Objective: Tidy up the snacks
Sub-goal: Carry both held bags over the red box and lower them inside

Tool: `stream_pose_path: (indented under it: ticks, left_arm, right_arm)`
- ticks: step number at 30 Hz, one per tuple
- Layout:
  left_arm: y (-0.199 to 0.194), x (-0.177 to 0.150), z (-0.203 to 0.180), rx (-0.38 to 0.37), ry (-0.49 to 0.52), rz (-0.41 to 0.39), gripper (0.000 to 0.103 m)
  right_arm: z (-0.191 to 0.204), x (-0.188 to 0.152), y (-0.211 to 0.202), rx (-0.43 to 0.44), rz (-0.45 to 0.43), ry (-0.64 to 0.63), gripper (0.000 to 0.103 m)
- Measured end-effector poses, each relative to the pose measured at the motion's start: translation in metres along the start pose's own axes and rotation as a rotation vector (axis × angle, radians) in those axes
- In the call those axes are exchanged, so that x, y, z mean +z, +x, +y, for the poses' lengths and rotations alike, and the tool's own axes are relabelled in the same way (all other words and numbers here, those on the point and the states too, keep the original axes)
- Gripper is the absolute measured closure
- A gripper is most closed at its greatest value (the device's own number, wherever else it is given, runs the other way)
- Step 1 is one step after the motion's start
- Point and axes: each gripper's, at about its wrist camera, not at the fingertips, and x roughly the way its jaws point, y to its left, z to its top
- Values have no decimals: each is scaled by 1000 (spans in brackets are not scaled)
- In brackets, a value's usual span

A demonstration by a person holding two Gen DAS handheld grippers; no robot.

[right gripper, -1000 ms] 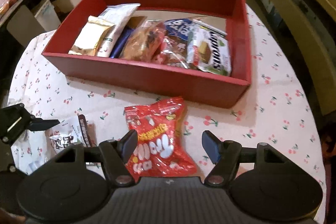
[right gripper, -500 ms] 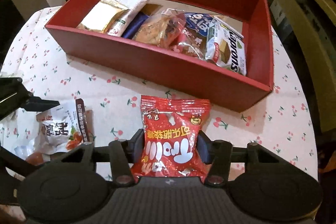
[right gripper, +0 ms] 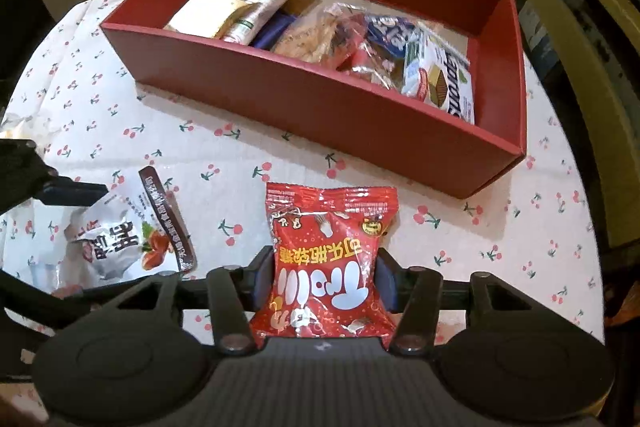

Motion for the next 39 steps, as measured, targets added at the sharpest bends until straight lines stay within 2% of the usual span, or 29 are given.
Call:
stream_pose_path:
  ticks: [2,3,7,14,21,39]
  left_arm:
    - [-3,-1,1,-13,-17,-8,33]
    - [-4,-1,0,-15,-14,-16,41]
    - [-8,-2,-3,-7,-19,-24,43]
    - [-24,-2,5,-23,-81,-66,44]
    - [-45,5,14,-27,-133,-134,43]
    - [-62,36,23,8,-182,-235,43]
  right_arm:
    - [-1,0,-2,4,-3,0,26]
    - [-1,-1,-2,4,-5,-1,27]
    - [3,-6,-9,-8,-20,-36,30]
    - [4,-6,-36,4,-97,-9,30]
    - [7,-4,-48,9,-138,6,30]
    - [9,18,-69,19,-236,41,31]
